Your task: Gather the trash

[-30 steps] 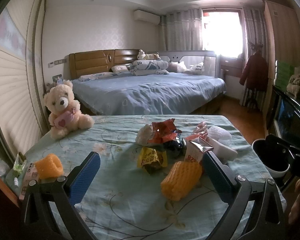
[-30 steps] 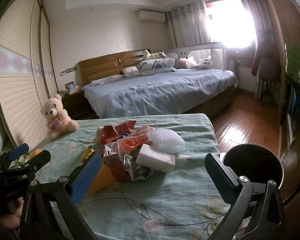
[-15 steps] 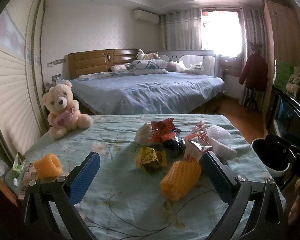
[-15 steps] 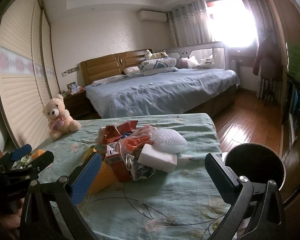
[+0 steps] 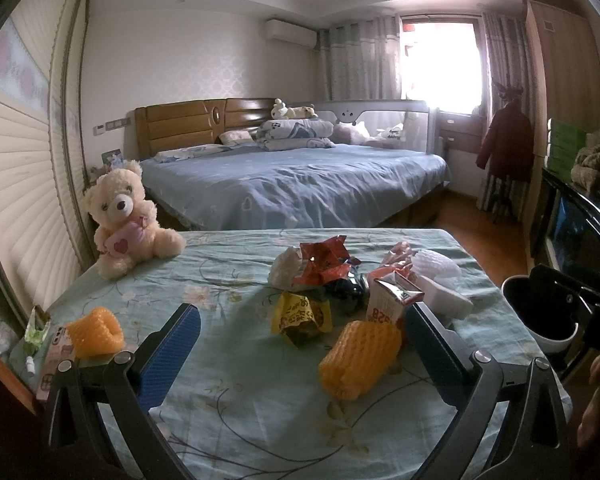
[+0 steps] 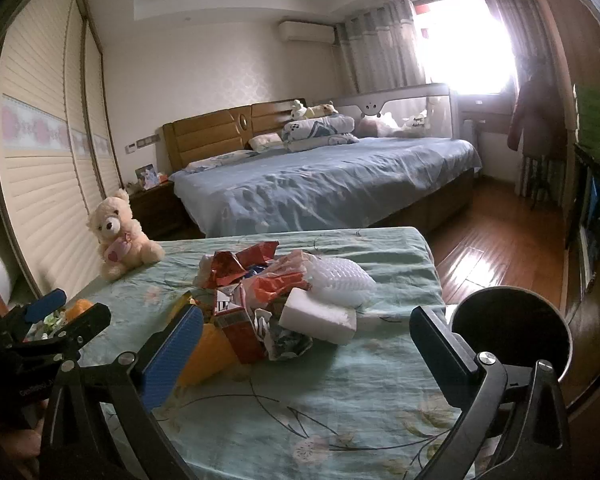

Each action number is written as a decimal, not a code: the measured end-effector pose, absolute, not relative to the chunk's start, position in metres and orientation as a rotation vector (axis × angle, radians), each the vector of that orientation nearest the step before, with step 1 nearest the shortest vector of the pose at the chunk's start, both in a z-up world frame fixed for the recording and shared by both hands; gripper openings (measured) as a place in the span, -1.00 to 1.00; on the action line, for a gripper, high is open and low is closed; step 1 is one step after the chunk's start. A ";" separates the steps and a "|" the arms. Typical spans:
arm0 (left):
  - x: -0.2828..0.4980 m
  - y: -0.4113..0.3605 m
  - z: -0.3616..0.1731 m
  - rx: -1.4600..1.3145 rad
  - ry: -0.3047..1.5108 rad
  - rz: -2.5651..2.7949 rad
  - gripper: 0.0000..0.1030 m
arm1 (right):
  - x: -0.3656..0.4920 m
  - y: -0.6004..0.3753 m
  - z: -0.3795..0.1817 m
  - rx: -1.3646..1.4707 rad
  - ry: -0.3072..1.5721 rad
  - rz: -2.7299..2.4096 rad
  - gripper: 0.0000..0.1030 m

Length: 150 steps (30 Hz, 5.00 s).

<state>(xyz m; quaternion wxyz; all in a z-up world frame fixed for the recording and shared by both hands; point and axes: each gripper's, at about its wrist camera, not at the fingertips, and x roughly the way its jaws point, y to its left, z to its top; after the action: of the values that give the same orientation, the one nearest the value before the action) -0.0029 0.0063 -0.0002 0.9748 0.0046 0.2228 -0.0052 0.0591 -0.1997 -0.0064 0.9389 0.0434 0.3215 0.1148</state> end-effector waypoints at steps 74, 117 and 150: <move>0.091 -0.003 -0.075 -0.024 0.782 -0.255 -0.14 | 0.135 -0.184 -0.128 0.265 1.058 0.342 0.03; 0.050 -0.017 -0.047 0.015 0.666 -0.370 -0.57 | 0.093 -0.218 -0.094 0.314 1.014 0.307 -1.00; 0.124 -0.155 -0.048 0.094 0.721 -0.606 -0.57 | 0.062 -0.379 -0.064 0.346 0.871 -0.061 -1.00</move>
<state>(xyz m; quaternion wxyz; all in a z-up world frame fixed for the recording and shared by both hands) 0.1244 -0.1552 -0.0480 0.8901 0.0451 0.3474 -0.2916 0.0618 -0.3788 -0.0638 0.8917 0.1669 0.4197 -0.0296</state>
